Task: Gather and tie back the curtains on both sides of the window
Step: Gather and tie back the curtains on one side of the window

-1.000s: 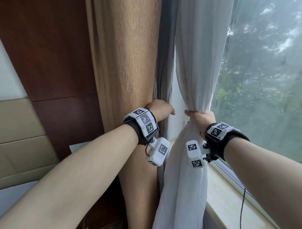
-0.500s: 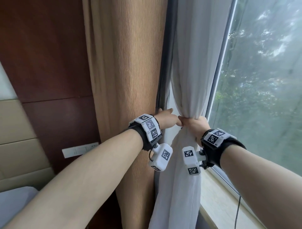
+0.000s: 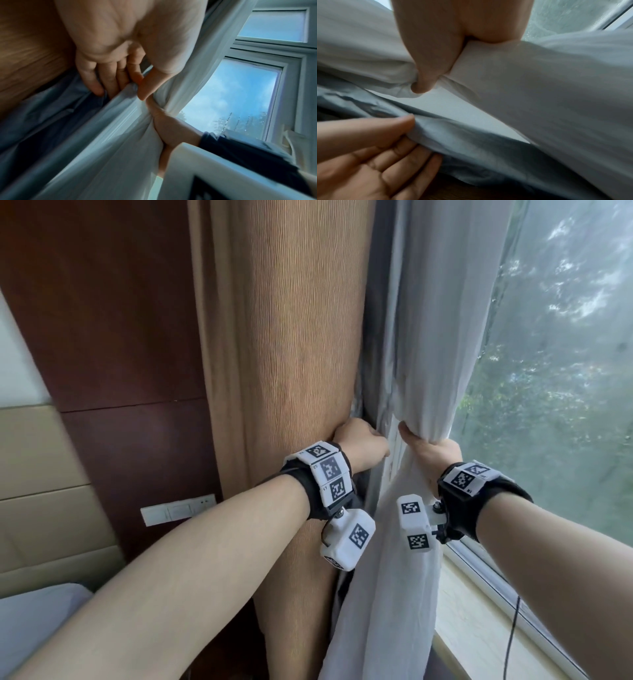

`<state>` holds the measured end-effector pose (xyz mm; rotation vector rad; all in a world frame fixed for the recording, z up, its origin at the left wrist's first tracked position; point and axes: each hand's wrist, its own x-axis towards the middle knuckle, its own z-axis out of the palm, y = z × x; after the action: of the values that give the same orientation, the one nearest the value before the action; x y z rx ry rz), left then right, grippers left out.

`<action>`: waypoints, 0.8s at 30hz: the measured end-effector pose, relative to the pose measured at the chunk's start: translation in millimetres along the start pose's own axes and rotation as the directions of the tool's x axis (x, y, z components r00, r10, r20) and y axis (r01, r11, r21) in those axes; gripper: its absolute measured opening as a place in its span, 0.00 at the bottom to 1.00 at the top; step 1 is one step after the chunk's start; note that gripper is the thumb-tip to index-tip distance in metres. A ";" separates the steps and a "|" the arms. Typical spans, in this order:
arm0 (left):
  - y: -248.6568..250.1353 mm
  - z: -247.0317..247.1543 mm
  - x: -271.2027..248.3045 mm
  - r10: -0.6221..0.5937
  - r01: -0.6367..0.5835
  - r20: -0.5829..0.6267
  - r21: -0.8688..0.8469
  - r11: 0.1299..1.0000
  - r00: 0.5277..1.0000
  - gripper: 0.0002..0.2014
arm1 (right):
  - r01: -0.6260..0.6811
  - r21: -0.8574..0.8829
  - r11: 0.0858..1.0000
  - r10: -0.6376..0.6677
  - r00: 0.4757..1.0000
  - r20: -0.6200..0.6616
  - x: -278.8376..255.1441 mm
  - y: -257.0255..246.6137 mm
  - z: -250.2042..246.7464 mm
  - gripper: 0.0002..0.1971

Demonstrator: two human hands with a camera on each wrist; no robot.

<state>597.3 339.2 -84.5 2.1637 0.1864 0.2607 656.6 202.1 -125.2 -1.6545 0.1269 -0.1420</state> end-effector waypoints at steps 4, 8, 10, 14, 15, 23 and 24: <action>4.9 -4.7 -14.6 0.000 0.006 0.070 -0.083 0.997 0.998 0.28 | -0.025 -0.046 0.999 0.028 0.996 0.081 -13.6 -7.0 3.2 0.47; 2.2 -7.5 -24.2 0.050 -0.040 0.150 -0.071 0.997 0.987 0.25 | -0.056 0.019 0.998 0.048 0.956 0.289 -25.0 -5.7 2.7 0.61; -2.7 -8.6 -27.0 0.072 -0.059 0.154 -0.087 0.994 0.985 0.20 | -0.041 0.065 0.997 0.011 0.914 0.405 -36.7 -7.3 -0.3 0.53; -6.4 -14.7 -37.9 0.104 -0.066 0.236 -0.165 0.984 0.966 0.10 | 0.023 0.072 0.997 -0.052 0.900 0.433 -46.7 -8.3 -5.0 0.34; -5.1 -16.3 -41.2 0.105 -0.057 0.259 -0.185 0.981 0.960 0.12 | 0.028 0.072 0.997 -0.055 0.917 0.395 -46.7 -8.8 -4.8 0.28; -4.8 -34.3 -51.4 0.054 -0.047 0.062 -0.100 0.994 0.997 0.06 | 0.009 0.026 1.000 -0.010 0.999 0.033 -45.5 -9.6 -3.4 0.20; -6.4 -39.1 -50.8 0.052 -0.051 0.036 -0.030 0.998 0.998 0.05 | 0.004 0.025 1.000 -0.004 1.000 0.010 -45.1 -9.9 -4.4 0.21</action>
<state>537.9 362.0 -73.9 2.1446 0.1055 0.2515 611.3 206.2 -115.7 -1.6303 0.1141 -0.1376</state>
